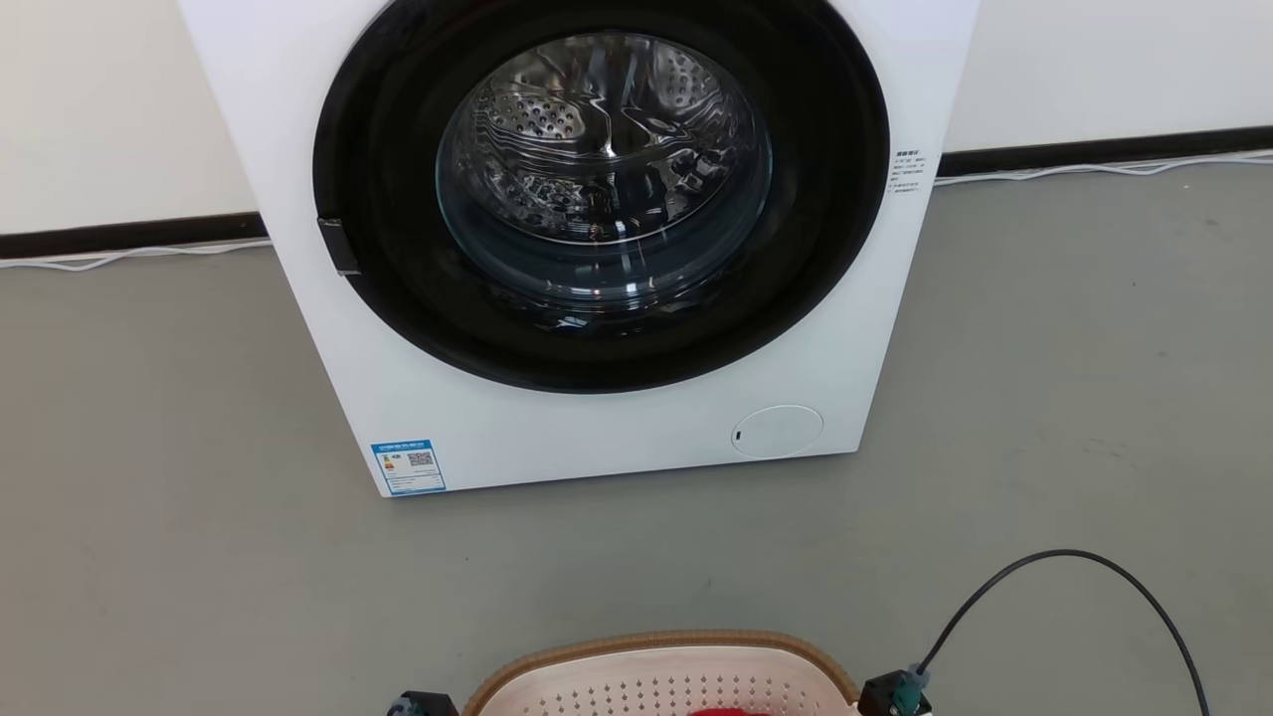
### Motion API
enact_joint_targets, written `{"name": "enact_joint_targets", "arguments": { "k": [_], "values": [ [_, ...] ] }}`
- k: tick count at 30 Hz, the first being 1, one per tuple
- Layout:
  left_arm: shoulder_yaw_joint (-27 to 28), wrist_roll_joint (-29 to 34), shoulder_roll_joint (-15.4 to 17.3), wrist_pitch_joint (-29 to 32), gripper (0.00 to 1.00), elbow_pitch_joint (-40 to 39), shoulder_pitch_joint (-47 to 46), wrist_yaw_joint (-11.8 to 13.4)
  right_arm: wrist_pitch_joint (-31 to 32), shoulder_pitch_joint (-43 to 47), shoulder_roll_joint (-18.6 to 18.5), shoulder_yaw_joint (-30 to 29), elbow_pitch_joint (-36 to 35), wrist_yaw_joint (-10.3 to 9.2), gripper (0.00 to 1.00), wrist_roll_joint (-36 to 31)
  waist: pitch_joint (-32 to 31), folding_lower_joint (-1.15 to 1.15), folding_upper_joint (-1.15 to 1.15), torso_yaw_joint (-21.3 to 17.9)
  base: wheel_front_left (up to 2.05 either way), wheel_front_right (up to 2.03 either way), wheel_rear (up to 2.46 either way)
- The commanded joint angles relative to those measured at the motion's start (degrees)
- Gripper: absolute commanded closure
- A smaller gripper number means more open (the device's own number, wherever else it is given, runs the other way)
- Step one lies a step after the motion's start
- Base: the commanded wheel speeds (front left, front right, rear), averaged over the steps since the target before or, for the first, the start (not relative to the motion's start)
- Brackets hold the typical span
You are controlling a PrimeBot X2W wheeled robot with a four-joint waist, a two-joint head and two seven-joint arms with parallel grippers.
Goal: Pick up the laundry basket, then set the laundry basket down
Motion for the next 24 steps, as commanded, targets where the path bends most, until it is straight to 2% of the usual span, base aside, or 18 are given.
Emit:
{"name": "enact_joint_targets", "arguments": {
  "k": [1, 24],
  "values": [
    [0.25, -0.35, -1.67, -0.27, 1.00, -1.68, -1.52, -0.72, -1.35, -1.57, 3.31, 0.82, -2.51, 1.51, 1.00, 0.57, 0.00, 0.00, 0.00, -0.05, 0.00, 0.00, 0.00],
    [-2.00, -3.20, -1.67, -0.44, 1.00, -1.38, -2.02, -0.42, -2.33, -2.50, 3.31, 2.57, -1.77, 1.51, 1.00, 2.41, 0.45, 0.00, 0.00, -0.10, 0.00, 0.00, 0.00]
  ]
}}
